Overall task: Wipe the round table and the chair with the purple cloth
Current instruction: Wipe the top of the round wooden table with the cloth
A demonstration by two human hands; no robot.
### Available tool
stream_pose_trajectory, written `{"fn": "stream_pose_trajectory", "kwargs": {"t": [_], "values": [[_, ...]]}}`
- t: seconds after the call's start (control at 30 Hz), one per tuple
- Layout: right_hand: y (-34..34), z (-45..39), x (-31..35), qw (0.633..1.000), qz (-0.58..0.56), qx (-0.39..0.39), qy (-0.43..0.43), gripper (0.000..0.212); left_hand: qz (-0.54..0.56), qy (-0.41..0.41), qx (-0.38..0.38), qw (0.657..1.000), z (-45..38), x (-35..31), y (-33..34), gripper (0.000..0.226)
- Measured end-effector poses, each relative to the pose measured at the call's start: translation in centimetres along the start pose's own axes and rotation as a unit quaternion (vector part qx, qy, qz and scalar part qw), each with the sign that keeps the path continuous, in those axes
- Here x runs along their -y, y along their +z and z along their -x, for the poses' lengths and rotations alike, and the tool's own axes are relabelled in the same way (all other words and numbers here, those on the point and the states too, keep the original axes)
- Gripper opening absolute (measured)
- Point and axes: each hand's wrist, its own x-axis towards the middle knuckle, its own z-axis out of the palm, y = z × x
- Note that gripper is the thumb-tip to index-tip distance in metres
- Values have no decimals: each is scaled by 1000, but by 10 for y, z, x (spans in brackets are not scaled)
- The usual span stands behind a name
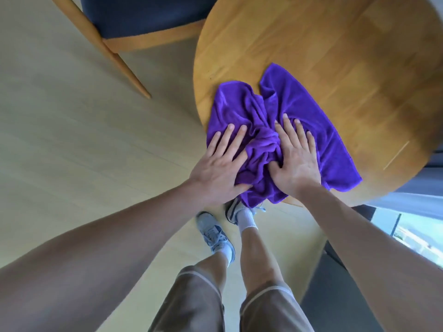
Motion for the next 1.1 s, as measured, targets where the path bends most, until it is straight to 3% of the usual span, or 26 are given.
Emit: {"fn": "stream_pose_trajectory", "kwargs": {"t": [0.13, 0.33, 0.67, 1.1], "values": [[2, 41, -32, 999, -9, -11, 32, 91, -10, 87, 39, 995, -13, -11, 1, 76], [-2, 83, -83, 997, -13, -19, 75, 88, -29, 163, 47, 985, -37, -47, 8, 86], [-20, 88, -143, 989, -30, -72, 125, 89, -39, 173, 47, 983, -74, -116, 15, 91], [-48, 70, -201, 986, -20, -88, 138, 91, -36, 170, 45, 984, -118, -171, 6, 95]]}}
